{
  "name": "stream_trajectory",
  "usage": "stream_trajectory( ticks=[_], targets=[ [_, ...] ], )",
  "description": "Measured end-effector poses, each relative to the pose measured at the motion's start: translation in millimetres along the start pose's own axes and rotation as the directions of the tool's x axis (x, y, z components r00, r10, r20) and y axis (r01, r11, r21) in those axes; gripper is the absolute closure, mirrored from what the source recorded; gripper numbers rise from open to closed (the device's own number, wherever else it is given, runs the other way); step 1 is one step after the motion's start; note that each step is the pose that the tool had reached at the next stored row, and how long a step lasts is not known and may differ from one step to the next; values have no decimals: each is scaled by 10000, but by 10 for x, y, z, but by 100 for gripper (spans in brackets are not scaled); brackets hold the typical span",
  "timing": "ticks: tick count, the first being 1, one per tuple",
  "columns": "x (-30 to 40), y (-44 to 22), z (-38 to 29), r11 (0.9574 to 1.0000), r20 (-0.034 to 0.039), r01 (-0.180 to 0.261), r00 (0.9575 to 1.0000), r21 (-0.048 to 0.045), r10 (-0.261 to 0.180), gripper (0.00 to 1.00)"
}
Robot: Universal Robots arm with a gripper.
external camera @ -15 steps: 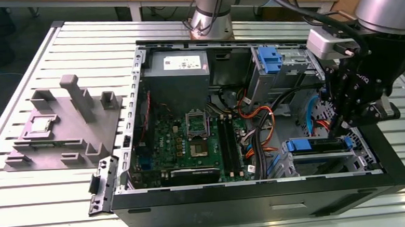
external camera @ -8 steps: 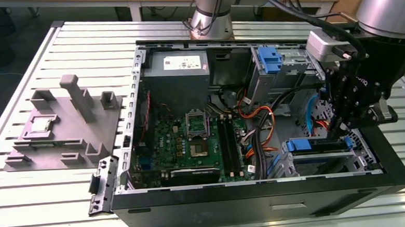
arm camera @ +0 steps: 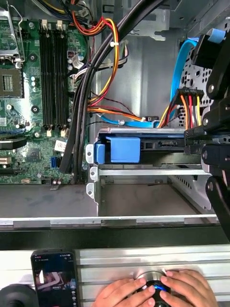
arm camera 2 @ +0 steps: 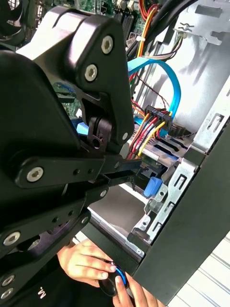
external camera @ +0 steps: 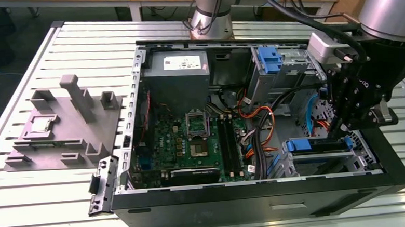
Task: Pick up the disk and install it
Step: 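Insert the first disk wire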
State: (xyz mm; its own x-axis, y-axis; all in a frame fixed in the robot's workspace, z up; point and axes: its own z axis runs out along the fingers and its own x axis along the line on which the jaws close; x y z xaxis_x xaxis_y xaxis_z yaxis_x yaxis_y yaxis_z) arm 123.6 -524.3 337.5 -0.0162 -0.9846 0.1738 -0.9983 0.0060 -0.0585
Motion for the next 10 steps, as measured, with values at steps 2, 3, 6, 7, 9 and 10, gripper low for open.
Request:
stream_trajectory(
  ticks=[2,3,6,7,9,10],
  targets=[
    [2,12,2,10000,13,-3,10000,18,3,83],
    [2,21,3,10000,25,-8,10000,46,7,83],
    [6,25,11,10000,80,-19,10000,96,18,83],
    [8,25,15,10000,103,-23,9999,96,22,83],
    [12,26,21,9999,117,-45,9999,94,43,83],
    [13,27,22,9999,115,-60,9999,90,59,83]
  ],
)
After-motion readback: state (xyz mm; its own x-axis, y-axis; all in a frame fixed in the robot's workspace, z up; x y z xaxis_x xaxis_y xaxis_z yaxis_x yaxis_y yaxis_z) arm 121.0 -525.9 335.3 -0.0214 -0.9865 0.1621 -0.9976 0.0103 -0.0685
